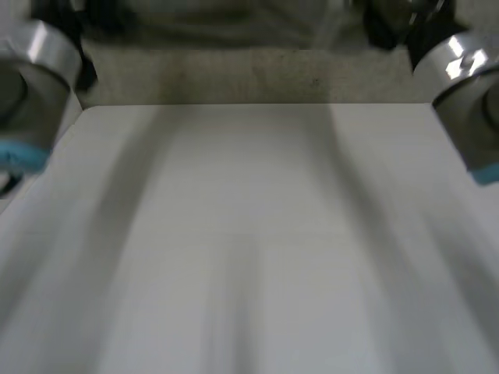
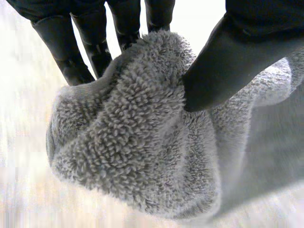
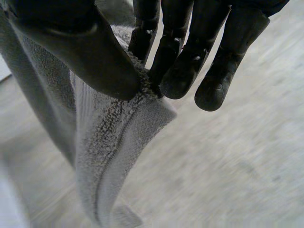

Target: Fold the towel.

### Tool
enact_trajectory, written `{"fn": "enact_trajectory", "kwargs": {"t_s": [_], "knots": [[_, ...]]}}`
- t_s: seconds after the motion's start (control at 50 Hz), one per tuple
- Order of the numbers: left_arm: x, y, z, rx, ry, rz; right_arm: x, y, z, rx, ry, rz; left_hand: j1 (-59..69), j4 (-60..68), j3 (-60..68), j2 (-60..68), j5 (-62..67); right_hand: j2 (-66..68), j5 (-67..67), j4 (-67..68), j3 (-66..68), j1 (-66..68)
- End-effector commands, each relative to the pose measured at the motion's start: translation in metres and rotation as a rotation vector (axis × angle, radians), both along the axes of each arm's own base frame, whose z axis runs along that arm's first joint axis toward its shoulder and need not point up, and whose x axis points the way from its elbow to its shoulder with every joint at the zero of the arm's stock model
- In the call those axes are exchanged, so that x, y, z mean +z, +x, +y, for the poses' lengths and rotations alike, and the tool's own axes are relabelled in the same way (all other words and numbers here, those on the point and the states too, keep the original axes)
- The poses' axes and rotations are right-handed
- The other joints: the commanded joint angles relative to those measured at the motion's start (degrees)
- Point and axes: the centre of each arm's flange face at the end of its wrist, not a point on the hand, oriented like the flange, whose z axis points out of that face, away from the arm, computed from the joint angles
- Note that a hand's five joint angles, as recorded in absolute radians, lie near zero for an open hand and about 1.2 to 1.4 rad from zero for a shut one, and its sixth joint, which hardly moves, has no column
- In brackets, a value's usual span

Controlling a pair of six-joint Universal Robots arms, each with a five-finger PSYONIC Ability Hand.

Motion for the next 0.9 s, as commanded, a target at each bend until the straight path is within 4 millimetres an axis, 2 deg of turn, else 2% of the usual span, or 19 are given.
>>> {"fn": "enact_trajectory", "kwargs": {"t_s": [0.02, 0.04, 0.06, 0.1, 0.12, 0.14, 0.16, 0.2, 0.24, 0.34, 0.38, 0.46, 0.48, 0.5, 0.54, 0.62, 0.66, 0.78, 0.9], "knots": [[-0.115, 0.011, 0.016, 0.016, 0.302, -0.097, -0.098, 0.003, 0.012, 0.083, 0.21, 0.154, -22.1, -22.3, -22.9, -22.7, -33.5, 4.6, 3.6, 3.3, 3.8, 4.0], [-0.142, 0.012, 0.021, 0.016, 0.365, -0.117, -0.119, 0.003, 0.016, 0.1, 0.252, 0.188, -23.5, -23.7, -24.3, -24.1, -34.8, 4.6, 3.6, 3.3, 3.8, 4.0], [-0.142, 0.012, 0.021, 0.016, 0.365, -0.117, -0.12, 0.003, 0.016, 0.1, 0.253, 0.188, -23.5, -23.7, -24.3, -24.1, -34.8, 4.6, 3.6, 3.3, 3.8, 4.0], [-0.185, 0.016, 0.033, 0.017, 0.465, -0.163, -0.165, -0.002, 0.026, 0.115, 0.316, 0.273, -23.5, -23.7, -24.3, -24.1, -34.8, 4.6, 3.6, 3.3, 3.8, 4.0], [-0.185, 0.016, 0.033, 0.017, 0.465, -0.163, -0.165, -0.002, 0.026, 0.115, 0.317, 0.274, -23.5, -23.7, -24.3, -24.1, -34.8, 4.6, 3.6, 3.3, 3.8, 4.0], [-0.198, 0.018, 0.04, 0.018, 0.501, -0.188, -0.182, -0.004, 0.032, 0.115, 0.333, 0.321, -23.5, -23.7, -24.3, -24.1, -34.8, 4.6, 3.6, 3.3, 3.8, 4.0], [-0.198, 0.018, 0.04, 0.018, 0.501, -0.188, -0.182, -0.004, 0.033, 0.115, 0.333, 0.322, -23.5, -23.7, -24.3, -24.1, -34.8, 4.6, 3.6, 3.3, 3.8, 4.0], [-0.211, 0.022, 0.052, 0.021, 0.538, -0.241, -0.2, -0.01, 0.043, 0.107, 0.334, 0.403, -23.8, -24.1, -24.6, -24.5, -35.2, 4.6, 3.6, 3.3, 3.8, 4.0], [-0.213, 0.024, 0.057, 0.024, 0.547, -0.267, -0.203, -0.014, 0.047, 0.097, 0.331, 0.437, -24.1, -24.4, -24.9, -24.8, -35.5, 4.6, 3.6, 3.3, 3.8, 4.0], [-0.203, 0.029, 0.073, 0.028, 0.545, -0.334, -0.2, -0.024, 0.056, 0.063, 0.313, 0.492, -27.9, -28.1, -28.6, -28.5, -39.2, 4.6, 3.6, 3.3, 3.8, 4.0], [-0.196, 0.03, 0.077, 0.031, 0.532, -0.345, -0.189, -0.029, 0.062, 0.051, 0.312, 0.489, -29.2, -29.4, -30.0, -29.9, -40.6, 4.6, 3.6, 3.3, 3.8, 4.0], [-0.175, 0.033, 0.089, 0.036, 0.478, -0.354, -0.182, -0.037, 0.065, 0.034, 0.33, 0.49, -32.4, -32.6, -33.2, -33.0, -43.8, 4.6, 3.6, 3.3, 3.8, 4.0], [-0.168, 0.034, 0.092, 0.038, 0.461, -0.351, -0.181, -0.042, 0.067, 0.022, 0.349, 0.491, -33.6, -33.8, -34.4, -34.2, -44.9, -14.6, -15.6, -15.9, -15.5, -15.3], [-0.168, 0.034, 0.092, 0.038, 0.461, -0.351, -0.181, -0.042, 0.067, 0.022, 0.349, 0.491, -33.6, -33.8, -34.4, -34.2, -44.9, -14.8, -15.8, -16.1, -15.7, -15.5], [-0.155, 0.036, 0.096, 0.044, 0.419, -0.341, -0.178, -0.053, 0.066, -0.012, 0.377, 0.495, -40.8, -41.0, -41.6, -41.4, -52.1, -44.6, -45.6, -45.9, -45.5, -45.3], [-0.144, 0.04, 0.094, 0.062, 0.384, -0.328, -0.172, -0.063, 0.064, -0.044, 0.404, 0.489, -50.4, -50.6, -51.2, -51.0, -61.8, -54.5, -55.5, -55.8, -55.4, -55.2], [-0.138, 0.053, 0.081, 0.112, 0.37, -0.314, -0.173, -0.071, 0.064, -0.062, 0.453, 0.486, -59.6, -59.8, -60.4, -60.3, -71.0, -60.4, -61.4, -61.7, -61.2, -61.0], [-0.139, 0.063, 0.068, 0.158, 0.362, -0.352, -0.176, -0.074, 0.067, -0.087, 0.518, 0.466, -60.8, -61.1, -61.6, -61.5, -72.2, -64.3, -65.3, -65.6, -65.1, -64.9], [-0.161, 0.072, 0.062, 0.181, 0.382, -0.531, -0.172, -0.083, 0.058, -0.209, 0.607, 0.353, -60.8, -61.1, -61.6, -61.5, -72.2, -63.9, -64.9, -65.2, -64.8, -64.6]]}}
